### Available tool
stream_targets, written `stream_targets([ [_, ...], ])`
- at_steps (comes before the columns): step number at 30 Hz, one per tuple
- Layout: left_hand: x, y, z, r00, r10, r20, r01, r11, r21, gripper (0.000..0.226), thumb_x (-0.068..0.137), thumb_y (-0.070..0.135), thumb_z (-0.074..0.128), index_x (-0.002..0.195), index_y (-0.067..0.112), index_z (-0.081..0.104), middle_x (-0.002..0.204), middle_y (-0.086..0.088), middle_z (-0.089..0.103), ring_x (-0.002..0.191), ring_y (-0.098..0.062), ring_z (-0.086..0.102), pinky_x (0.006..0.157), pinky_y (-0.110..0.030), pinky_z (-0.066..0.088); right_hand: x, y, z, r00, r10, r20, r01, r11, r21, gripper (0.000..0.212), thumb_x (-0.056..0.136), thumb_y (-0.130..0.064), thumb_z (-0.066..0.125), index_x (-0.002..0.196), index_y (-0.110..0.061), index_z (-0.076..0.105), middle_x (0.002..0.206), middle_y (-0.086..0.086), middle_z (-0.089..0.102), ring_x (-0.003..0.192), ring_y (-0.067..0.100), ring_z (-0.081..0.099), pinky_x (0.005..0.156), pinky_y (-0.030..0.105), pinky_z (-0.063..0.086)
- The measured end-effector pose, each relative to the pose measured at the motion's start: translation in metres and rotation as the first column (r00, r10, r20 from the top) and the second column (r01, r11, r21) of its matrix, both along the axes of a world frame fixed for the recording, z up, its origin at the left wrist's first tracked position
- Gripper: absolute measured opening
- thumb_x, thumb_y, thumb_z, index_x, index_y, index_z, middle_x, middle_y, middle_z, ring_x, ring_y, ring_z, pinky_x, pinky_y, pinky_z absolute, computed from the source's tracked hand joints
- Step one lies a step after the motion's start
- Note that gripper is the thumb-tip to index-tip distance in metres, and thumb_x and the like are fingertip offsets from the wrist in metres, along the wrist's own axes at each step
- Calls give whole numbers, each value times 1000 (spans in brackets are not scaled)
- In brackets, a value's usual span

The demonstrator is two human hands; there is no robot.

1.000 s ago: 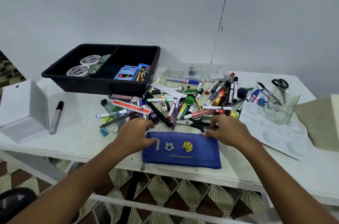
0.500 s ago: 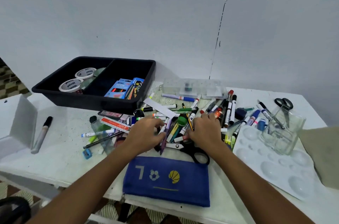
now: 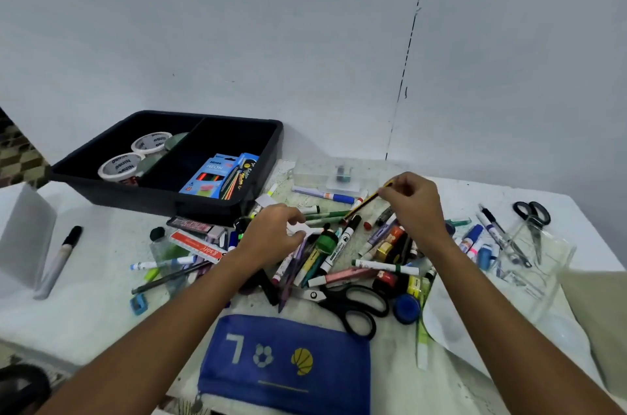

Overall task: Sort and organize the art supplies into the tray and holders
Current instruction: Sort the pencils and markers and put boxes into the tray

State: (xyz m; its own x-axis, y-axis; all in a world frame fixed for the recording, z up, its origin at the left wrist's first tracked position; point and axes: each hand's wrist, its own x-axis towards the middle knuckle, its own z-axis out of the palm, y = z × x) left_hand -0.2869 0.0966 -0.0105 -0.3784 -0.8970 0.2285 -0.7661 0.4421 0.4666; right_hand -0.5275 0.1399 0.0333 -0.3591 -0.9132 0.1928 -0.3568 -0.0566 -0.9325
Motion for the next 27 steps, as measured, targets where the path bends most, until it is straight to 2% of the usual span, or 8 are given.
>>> stream_targets([
  [3, -6, -17, -3, 999, -35, 35, 35, 999, 1, 23, 83, 20, 67, 104, 14, 69, 97, 1, 64, 88, -11, 48, 78, -27, 41, -5, -8, 5, 966, 3, 257, 6, 999, -37, 11, 91, -10, 61, 83, -6, 55, 81, 18, 65, 79, 31, 65, 80, 43, 54],
  [7, -16, -38, -5, 991, -90, 95, 89, 996, 17, 23, 85, 26, 67, 105, 17, 71, 96, -1, 64, 99, -16, 50, 87, -35, 45, -2, -11, 13, 874, 55, 482, -6, 995, -102, 10, 101, -12, 45, 92, -16, 46, 84, 13, 68, 66, 29, 66, 64, 37, 55],
  [13, -39, -53, -6, 967, -165, 194, 166, 986, 12, 18, 91, 24, 61, 96, 13, 74, 88, 5, 55, 92, -10, 44, 87, -30, 39, 3, -11, 11, 890, 40, 455, -40, 999, -10, 14, 92, -4, 60, 106, -5, 57, 70, 13, 57, 37, 12, 34, 40, 22, 28],
  [17, -48, -67, -11, 963, -140, 231, 128, 989, 68, 11, 84, 23, 68, 85, 16, 77, 92, 0, 70, 89, -17, 61, 84, -38, 53, 6, -12, 7, 890, 52, 452, -104, 990, 92, 20, 100, -11, 47, 115, -1, 58, 80, 16, 68, 36, 16, 50, 33, 20, 31],
  [20, -51, -72, -11, 950, -164, 266, 148, 986, 79, 9, 85, 22, 68, 87, 16, 74, 92, -1, 65, 95, -19, 57, 83, -35, 48, 6, -13, 4, 856, 87, 509, -147, 986, 78, 23, 102, -11, 44, 119, -1, 56, 90, 19, 66, 53, 23, 65, 40, 25, 47],
  [22, -54, -73, -8, 969, -167, 184, 161, 986, 51, 8, 87, 19, 65, 85, 14, 71, 88, 1, 56, 93, -19, 53, 80, -33, 44, 5, -15, 2, 853, 88, 514, -143, 987, 67, 24, 102, -10, 43, 121, -2, 55, 99, 19, 64, 69, 25, 71, 54, 28, 56],
  [24, -60, -71, 6, 991, -113, -73, 119, 989, 90, 6, 87, 17, 67, 82, 15, 67, 84, 4, 54, 82, -13, 53, 73, -29, 43, 6, -19, 0, 870, 69, 488, -121, 990, 76, 26, 101, -12, 45, 125, -6, 53, 112, 17, 63, 88, 24, 71, 72, 27, 59],
  [27, -71, -64, 40, 885, -13, -466, 133, 965, 226, 9, 85, 12, 70, 78, 17, 67, 80, 7, 61, 75, -8, 55, 69, -22, 44, 11, -25, -2, 883, 106, 458, -175, 978, 112, 38, 100, -17, 50, 136, -11, 45, 127, 12, 58, 110, 22, 63, 94, 30, 52],
])
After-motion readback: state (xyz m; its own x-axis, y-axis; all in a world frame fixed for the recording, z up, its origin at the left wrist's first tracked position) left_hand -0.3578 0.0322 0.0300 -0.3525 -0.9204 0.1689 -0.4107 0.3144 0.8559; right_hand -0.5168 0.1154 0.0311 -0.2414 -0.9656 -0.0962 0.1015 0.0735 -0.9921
